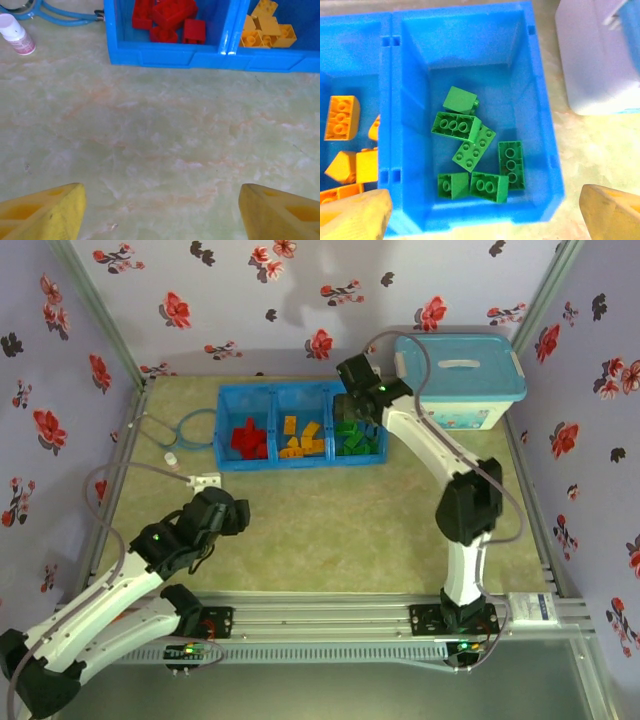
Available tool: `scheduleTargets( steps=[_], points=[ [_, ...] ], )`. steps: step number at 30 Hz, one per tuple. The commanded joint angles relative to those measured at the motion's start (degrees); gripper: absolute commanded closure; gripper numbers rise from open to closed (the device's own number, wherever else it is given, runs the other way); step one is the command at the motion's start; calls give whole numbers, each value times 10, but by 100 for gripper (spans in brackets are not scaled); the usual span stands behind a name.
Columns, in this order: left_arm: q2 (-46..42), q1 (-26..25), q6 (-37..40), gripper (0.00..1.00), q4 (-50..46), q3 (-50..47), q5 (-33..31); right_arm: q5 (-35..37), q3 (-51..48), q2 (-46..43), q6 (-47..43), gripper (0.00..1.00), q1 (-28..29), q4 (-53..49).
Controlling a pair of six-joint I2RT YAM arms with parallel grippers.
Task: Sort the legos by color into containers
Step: Place the lego in the container, then reset both arms
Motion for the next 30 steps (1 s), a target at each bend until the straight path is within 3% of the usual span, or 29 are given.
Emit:
scheduleTargets(
  steps=[1, 8, 15, 19, 23, 26, 29, 30],
  points=[
    [10, 7, 41, 17, 27, 31, -56, 46, -83, -92, -12, 3, 2, 48],
    [24, 27, 150, 1, 110, 42, -121, 125, -342, -326, -82, 2, -8, 222],
    [20, 37, 269, 0, 263, -33, -215, 218, -593, -514, -141, 1, -12, 323],
    [29, 42, 336, 0, 377, -116, -238, 279, -747, -563, -142, 1, -13, 373],
    [47, 52, 350, 0, 413, -163, -253, 299, -787, -608, -108, 1, -16, 323],
    [57, 59, 365, 0, 438, -189, -267, 329, -845, -649, -121, 1, -18, 367],
    [66, 72, 357, 0, 480, -224, -271, 308, -912, -696, -129, 1, -21, 423],
    [74, 75, 351, 0, 502, -250, -271, 301, -909, -714, -121, 1, -21, 398]
  ],
)
